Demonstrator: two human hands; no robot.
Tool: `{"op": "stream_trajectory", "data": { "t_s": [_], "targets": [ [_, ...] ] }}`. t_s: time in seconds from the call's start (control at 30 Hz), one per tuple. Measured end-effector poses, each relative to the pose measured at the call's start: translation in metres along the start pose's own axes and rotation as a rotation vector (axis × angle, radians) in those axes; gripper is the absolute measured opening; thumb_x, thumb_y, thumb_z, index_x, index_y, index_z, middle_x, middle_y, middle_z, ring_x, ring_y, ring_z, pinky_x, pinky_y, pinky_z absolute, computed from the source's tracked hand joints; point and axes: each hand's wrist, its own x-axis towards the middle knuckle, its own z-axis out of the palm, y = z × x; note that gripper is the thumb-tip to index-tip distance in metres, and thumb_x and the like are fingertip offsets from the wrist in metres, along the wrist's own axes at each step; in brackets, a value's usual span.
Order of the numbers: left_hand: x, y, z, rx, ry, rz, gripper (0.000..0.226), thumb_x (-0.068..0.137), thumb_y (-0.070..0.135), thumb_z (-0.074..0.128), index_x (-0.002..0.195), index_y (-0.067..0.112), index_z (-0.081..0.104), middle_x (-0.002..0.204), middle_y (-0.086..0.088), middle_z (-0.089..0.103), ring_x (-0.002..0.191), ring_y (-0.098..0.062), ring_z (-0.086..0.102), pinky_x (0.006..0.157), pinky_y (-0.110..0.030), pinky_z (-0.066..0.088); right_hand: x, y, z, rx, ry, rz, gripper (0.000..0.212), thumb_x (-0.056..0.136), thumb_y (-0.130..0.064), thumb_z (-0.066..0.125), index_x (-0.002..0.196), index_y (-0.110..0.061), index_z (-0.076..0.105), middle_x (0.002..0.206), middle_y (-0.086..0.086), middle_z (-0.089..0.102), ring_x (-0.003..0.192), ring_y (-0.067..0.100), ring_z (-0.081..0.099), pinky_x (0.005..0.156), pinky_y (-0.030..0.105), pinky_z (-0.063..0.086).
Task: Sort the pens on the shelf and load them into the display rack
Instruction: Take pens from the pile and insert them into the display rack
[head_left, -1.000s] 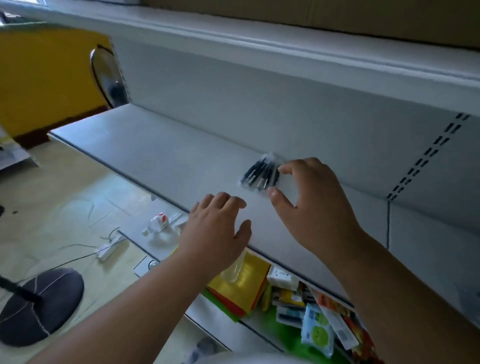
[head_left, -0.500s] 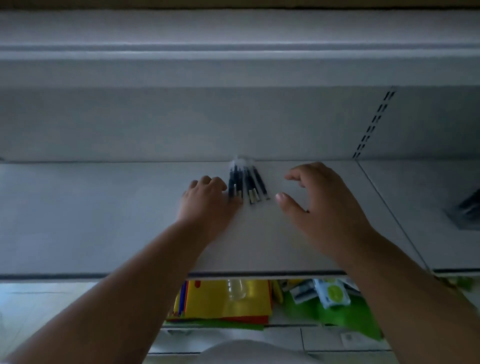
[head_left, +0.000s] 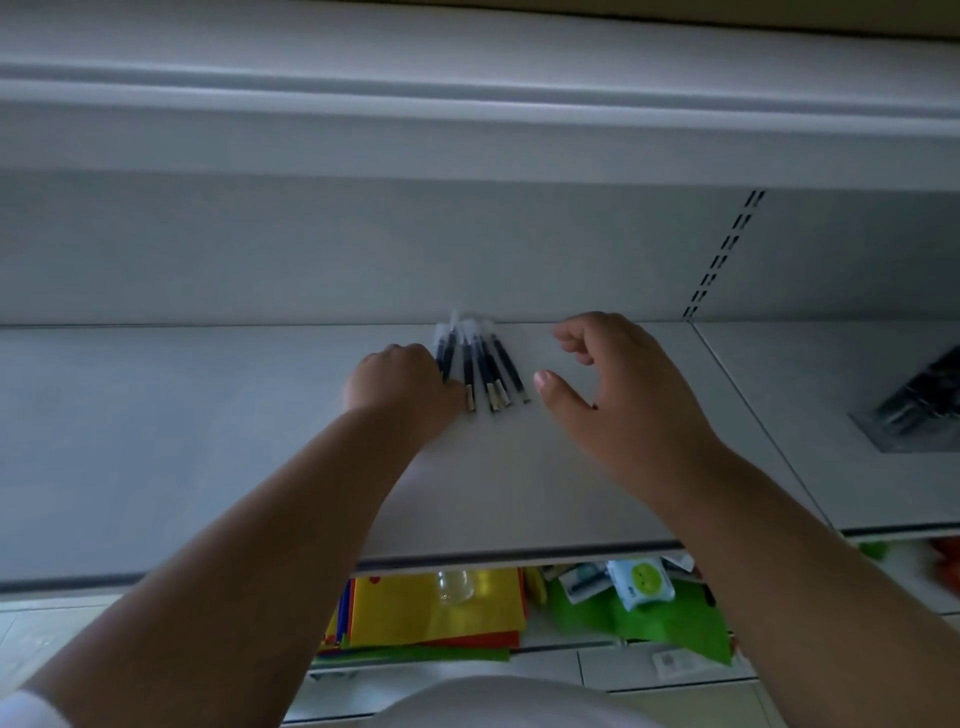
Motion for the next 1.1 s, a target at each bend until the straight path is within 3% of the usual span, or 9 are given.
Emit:
{"op": "stream_trajectory", "data": {
  "t_s": [0.17,0.37,0.53,0.7,0.83,1.0,1.1],
  "targets": [
    [0.000,0.001,-0.004,0.072,-0.043,0.003,0.023,0.090,0.035,0.046,0.079,0.016,0.054,0.071,-0.001,0.054,0.060,-0.016,0.050,0.050,-0.025,0.036,0.001,0.003,0.001,-0.007,0.002,-0.011,0.038,0.089,-0.038,0.061,0.121,-0.019,0.055,0.115,-0.006,0.057,0.106,0.011,0.052,0.088,0.030,0.043],
    [-0.032,-0.017,-0.007,-0.173,0.008,-0.021,0.022,0.092,0.033,0.046,0.076,0.019,0.050,0.072,-0.002,0.055,0.063,-0.019,0.052,0.050,-0.027,0.036,0.003,0.007,0.003,0.012,0.009,-0.009,0.036,0.090,-0.037,0.061,0.120,-0.020,0.055,0.115,-0.007,0.056,0.105,0.010,0.051,0.088,0.030,0.043],
    [-0.065,-0.028,-0.003,-0.735,0.104,-0.041,0.020,0.091,0.022,0.050,0.077,0.008,0.053,0.069,-0.014,0.059,0.058,-0.030,0.053,0.053,-0.036,0.042,0.011,0.007,0.014,-0.005,0.018,-0.010,0.031,0.090,-0.033,0.063,0.115,-0.016,0.057,0.110,-0.004,0.058,0.098,0.013,0.051,0.083,0.029,0.043],
    [-0.096,-0.028,-0.008,-1.054,0.135,0.052,0.014,0.094,0.017,0.046,0.092,0.024,0.058,0.057,0.005,0.055,0.053,-0.017,0.050,0.052,-0.038,0.043,0.029,0.023,0.045,-0.098,-0.132,0.134,0.019,0.092,-0.028,0.061,0.106,-0.014,0.058,0.104,0.002,0.059,0.094,0.021,0.056,0.078,0.029,0.042],
    [-0.107,-0.034,-0.010,-1.126,0.117,0.089,0.028,0.099,0.005,0.039,0.101,0.026,0.057,0.060,0.006,0.055,0.057,-0.018,0.051,0.058,-0.040,0.045,0.037,0.026,0.064,-0.109,-0.210,0.248,0.014,0.090,-0.028,0.063,0.088,-0.017,0.055,0.093,0.004,0.063,0.087,0.024,0.059,0.068,0.027,0.039],
    [-0.119,-0.038,-0.011,-1.050,0.047,0.154,0.037,0.098,0.005,0.038,0.120,0.031,0.054,0.060,0.004,0.057,0.056,-0.018,0.054,0.060,-0.041,0.050,0.039,0.018,0.063,-0.247,-0.312,0.340,0.014,0.090,-0.027,0.057,0.089,-0.013,0.059,0.088,0.009,0.062,0.090,0.031,0.060,0.069,0.027,0.037],
    [-0.123,-0.032,-0.011,-1.102,-0.007,0.156,0.035,0.099,0.006,0.038,0.117,0.029,0.056,0.056,0.002,0.054,0.053,-0.017,0.051,0.056,-0.035,0.047,0.030,0.020,0.053,-0.211,-0.320,0.425,0.017,0.089,-0.023,0.058,0.076,-0.012,0.055,0.070,0.006,0.048,0.071,0.028,0.053,0.059,0.025,0.035]
  ]
}}
